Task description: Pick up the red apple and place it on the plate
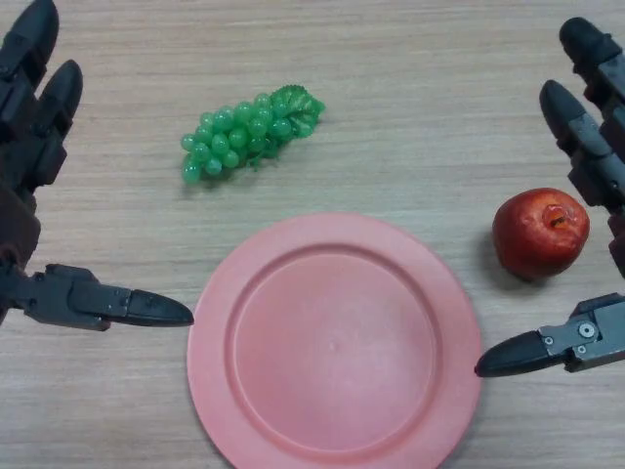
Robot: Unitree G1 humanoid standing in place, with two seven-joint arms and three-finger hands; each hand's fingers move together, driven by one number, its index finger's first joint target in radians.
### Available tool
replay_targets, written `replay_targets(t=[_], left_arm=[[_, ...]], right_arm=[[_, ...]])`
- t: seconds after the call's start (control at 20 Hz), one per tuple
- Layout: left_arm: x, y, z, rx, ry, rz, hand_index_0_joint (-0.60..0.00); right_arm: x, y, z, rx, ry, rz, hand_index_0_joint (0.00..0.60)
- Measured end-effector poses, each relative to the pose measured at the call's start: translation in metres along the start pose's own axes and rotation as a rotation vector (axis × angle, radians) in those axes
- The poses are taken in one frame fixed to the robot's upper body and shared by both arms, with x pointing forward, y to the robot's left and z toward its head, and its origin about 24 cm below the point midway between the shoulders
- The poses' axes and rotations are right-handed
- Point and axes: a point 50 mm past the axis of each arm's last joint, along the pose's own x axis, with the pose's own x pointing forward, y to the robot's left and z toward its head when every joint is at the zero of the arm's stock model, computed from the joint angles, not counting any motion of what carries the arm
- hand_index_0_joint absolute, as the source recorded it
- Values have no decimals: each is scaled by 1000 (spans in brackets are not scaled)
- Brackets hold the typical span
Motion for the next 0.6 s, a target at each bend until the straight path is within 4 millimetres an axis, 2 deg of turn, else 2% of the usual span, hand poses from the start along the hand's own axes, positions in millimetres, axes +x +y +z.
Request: replay_targets(t=[0.45,0.6], left_arm=[[-1,-5,-6,-11,-19,-8,0],[-3,-3,-11,21,-2,6,0]], right_arm=[[1,-2,-4,1,2,-13,0],[9,-9,-25,20,44,-30,0]])
